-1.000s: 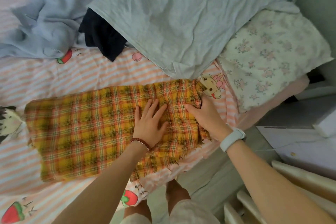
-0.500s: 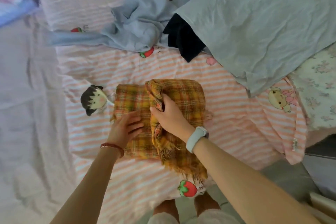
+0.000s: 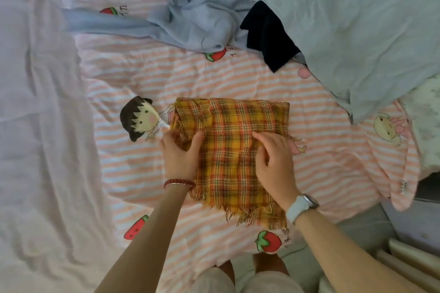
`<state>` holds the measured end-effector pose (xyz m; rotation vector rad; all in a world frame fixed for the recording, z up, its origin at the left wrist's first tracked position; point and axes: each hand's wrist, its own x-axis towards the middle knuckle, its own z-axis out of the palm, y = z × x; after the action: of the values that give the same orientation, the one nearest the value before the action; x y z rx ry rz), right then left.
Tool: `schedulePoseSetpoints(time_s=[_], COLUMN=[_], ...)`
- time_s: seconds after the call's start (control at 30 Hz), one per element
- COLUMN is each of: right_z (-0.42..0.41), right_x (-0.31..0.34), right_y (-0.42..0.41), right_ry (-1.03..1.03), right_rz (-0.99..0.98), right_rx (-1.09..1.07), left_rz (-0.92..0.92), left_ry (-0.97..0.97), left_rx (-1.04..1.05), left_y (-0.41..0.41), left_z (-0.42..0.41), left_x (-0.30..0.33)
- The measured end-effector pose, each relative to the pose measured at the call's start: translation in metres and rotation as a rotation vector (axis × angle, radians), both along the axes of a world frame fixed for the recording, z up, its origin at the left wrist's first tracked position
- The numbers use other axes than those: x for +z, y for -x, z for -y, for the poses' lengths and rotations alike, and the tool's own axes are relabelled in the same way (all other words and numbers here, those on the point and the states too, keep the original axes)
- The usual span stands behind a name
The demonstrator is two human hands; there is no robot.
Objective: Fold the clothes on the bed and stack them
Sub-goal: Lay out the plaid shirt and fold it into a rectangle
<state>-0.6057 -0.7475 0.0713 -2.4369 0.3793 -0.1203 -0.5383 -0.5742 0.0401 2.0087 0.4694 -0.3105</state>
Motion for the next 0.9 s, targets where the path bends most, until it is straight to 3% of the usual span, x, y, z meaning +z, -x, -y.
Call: schedulePoseSetpoints(time_s=[0.13, 0.3, 0.47, 0.57, 0.63, 0.77, 0.87, 0.9], right_z=[0.002, -0.006, -0.017, -0.023, -0.022, -0.018, -0.013, -0.012], right_x=[-0.017, -0.027, -0.037, -0.046, -0.050, -0.042, -0.034, -0.034], right_y=[0.015, 0.013, 0.015, 0.014, 0.011, 0.007, 0.009, 0.007], right_ry=[0.262, 0.308, 0.364, 0.388, 0.373, 0.253, 0.262, 0.284], right_rz=[-0.141, -0.275, -0.343, -0.443, -0.510, -0.374, -0.214, -0.199], right_rx=[0.120, 0.165, 0.287, 0.343, 0.340, 0.246, 0.151, 0.125], left_rz=[-0.107, 0.090, 0.148, 0.040, -0.084, -0.142, -0.218, -0.159], left_ry=[-0.228, -0.002, -0.040, -0.117, -0.055, 0.072, -0.037, -0.123], left_rx=[-0.047, -0.040, 0.011, 0.001, 0.000, 0.037, -0.030, -0.056], left_y=[-0.014, -0.032, -0.044, -0.051, -0.055, -0.075, -0.095, -0.099], left_z=[0.008, -0.010, -0.032, -0.036, -0.035, -0.024, -0.012, -0.007], left_x=[-0.008, -0.001, -0.007, -0.017, -0.021, -0.013, -0.011, -0.011])
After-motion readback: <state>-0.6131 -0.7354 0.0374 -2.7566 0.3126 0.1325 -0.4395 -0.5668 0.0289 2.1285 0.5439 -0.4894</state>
